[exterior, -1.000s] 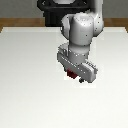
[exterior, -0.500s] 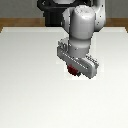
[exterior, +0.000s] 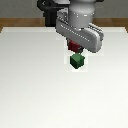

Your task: Place the red cube on top of the green cube.

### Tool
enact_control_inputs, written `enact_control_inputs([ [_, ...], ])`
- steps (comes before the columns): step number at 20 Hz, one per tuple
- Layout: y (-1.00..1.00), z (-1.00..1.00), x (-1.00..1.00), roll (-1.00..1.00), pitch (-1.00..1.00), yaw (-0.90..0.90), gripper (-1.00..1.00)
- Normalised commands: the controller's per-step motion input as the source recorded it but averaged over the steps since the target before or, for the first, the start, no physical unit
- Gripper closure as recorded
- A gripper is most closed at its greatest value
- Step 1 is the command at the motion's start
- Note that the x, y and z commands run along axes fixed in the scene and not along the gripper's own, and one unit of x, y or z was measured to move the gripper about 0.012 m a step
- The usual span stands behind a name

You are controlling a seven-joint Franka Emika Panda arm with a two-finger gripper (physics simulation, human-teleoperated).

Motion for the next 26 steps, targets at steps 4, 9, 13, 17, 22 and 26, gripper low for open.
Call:
enact_control_inputs([
  [4,0.0,0.0,-0.5,0.0,0.0,0.0,1.0],
  [9,0.0,0.0,-0.6,0.0,0.0,0.0,1.0],
  [13,0.5,0.0,0.0,0.0,0.0,0.0,1.0],
  [17,0.0,0.0,-0.25,0.0,0.0,0.0,1.0],
  [22,0.0,0.0,0.0,0.0,0.0,0.0,1.0],
  [26,0.0,-0.75,0.0,0.0,0.0,0.0,1.0],
])
